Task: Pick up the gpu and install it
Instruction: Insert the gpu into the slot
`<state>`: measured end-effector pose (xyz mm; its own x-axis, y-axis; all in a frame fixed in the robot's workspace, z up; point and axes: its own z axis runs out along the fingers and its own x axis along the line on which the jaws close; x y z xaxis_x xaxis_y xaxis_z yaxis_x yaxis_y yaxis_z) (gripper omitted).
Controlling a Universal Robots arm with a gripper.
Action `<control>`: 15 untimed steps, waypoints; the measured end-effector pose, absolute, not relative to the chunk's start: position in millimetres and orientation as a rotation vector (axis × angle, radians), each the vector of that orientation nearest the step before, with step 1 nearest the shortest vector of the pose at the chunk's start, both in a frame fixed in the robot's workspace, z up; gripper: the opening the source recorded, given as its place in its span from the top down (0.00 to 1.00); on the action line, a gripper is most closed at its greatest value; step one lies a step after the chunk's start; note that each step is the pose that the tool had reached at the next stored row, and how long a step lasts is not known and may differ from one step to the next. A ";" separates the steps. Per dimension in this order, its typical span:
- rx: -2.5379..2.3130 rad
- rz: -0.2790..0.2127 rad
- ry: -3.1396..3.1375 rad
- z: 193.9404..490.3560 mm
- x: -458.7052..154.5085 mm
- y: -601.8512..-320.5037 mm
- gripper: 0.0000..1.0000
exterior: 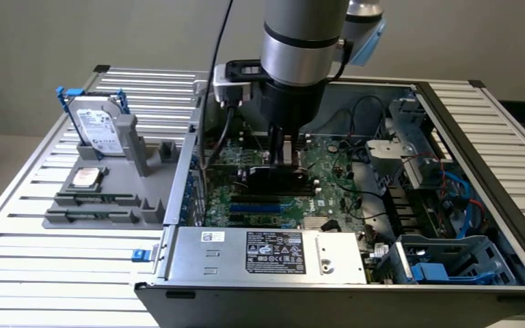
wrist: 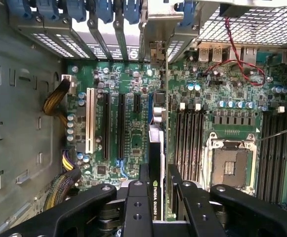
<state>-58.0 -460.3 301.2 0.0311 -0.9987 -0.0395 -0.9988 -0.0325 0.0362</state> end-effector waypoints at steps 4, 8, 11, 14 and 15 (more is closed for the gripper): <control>-2.254 0.084 2.184 293.9 -58.1 -460.3 0.74; -2.255 0.086 2.186 287.6 -58.2 -460.4 0.74; -2.258 0.093 2.188 284.6 -58.2 -461.0 0.74; -2.260 0.098 2.190 280.2 -58.2 -461.3 0.74; -2.260 0.098 2.190 278.7 -58.2 -461.3 0.74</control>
<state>-58.2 -461.3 278.7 0.0303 -0.9988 -0.0397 -0.9983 -0.0322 0.0488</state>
